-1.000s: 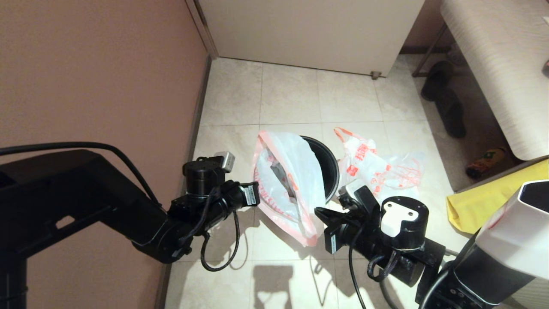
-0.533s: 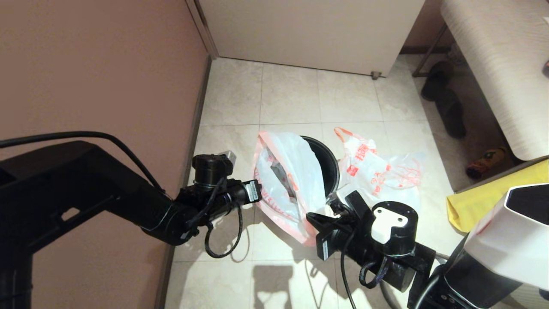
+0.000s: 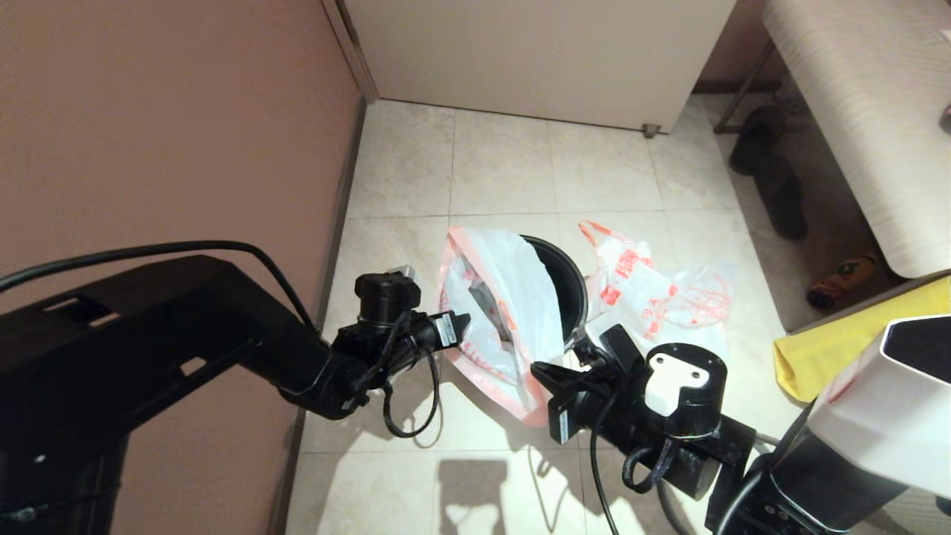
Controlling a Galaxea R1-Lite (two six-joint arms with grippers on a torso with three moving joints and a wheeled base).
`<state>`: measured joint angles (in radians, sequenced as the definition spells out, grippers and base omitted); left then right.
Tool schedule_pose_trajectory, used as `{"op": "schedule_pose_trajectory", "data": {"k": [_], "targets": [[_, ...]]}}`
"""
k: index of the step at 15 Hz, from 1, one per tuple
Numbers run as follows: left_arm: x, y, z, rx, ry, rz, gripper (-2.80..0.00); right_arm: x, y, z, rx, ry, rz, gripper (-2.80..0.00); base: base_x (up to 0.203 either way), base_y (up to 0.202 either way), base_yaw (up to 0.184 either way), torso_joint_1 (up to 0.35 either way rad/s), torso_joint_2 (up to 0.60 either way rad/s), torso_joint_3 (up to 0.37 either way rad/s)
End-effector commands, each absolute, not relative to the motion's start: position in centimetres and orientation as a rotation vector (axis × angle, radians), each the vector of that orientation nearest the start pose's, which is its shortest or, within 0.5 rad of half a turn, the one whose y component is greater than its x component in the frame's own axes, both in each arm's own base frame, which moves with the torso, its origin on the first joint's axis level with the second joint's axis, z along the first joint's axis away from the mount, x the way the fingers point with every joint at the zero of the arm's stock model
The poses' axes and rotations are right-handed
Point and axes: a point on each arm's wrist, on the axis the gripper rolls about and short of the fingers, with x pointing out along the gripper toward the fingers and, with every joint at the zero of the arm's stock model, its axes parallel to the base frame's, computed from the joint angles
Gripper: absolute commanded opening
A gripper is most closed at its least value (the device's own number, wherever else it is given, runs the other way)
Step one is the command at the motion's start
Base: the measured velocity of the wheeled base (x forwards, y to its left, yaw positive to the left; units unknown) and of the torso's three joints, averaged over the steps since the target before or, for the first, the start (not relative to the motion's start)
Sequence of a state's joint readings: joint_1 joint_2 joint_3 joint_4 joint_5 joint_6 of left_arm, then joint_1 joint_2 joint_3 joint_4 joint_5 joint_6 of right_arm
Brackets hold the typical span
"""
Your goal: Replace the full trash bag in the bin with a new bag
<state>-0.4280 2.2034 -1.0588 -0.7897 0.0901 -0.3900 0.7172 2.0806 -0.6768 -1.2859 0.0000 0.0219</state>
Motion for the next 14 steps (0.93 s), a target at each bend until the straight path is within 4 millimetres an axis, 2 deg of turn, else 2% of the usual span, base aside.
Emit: {"op": "schedule_pose_trajectory", "data": {"k": [1, 2, 8, 10, 12, 14], "targets": [[38.4, -17.4, 6.2, -0.287, 0.417, -0.250, 0.00, 26.5, 23.1, 9.3, -0.015, 0.107, 0.716, -2.80, 0.000, 0.000, 0.000, 0.000, 0.00, 0.000], [38.4, -17.7, 5.9, -0.282, 0.419, -0.241, -2.80, 26.5, 23.1, 9.5, -0.013, 0.103, 0.715, -2.80, 0.000, 0.000, 0.000, 0.000, 0.00, 0.000], [38.2, -17.9, 6.0, -0.279, 0.414, -0.244, -2.80, 26.2, 23.3, 9.5, 0.023, 0.119, 0.723, -2.80, 0.000, 0.000, 0.000, 0.000, 0.00, 0.000], [38.1, -17.9, 6.2, -0.282, 0.412, -0.244, -2.80, 25.8, 24.0, 9.1, 0.121, 0.172, 0.739, -2.80, 0.000, 0.000, 0.000, 0.000, 0.00, 0.000], [37.8, -18.3, 6.2, -0.278, 0.416, -0.257, -2.80, 25.7, 23.9, 9.2, 0.184, 0.214, 0.736, -2.80, 0.000, 0.000, 0.000, 0.000, 0.00, 0.000], [37.4, -18.4, 6.8, -0.280, 0.407, -0.264, -2.80, 25.3, 23.6, 10.2, 0.221, 0.224, 0.765, -2.80, 0.000, 0.000, 0.000, 0.000, 0.00, 0.000]]}}
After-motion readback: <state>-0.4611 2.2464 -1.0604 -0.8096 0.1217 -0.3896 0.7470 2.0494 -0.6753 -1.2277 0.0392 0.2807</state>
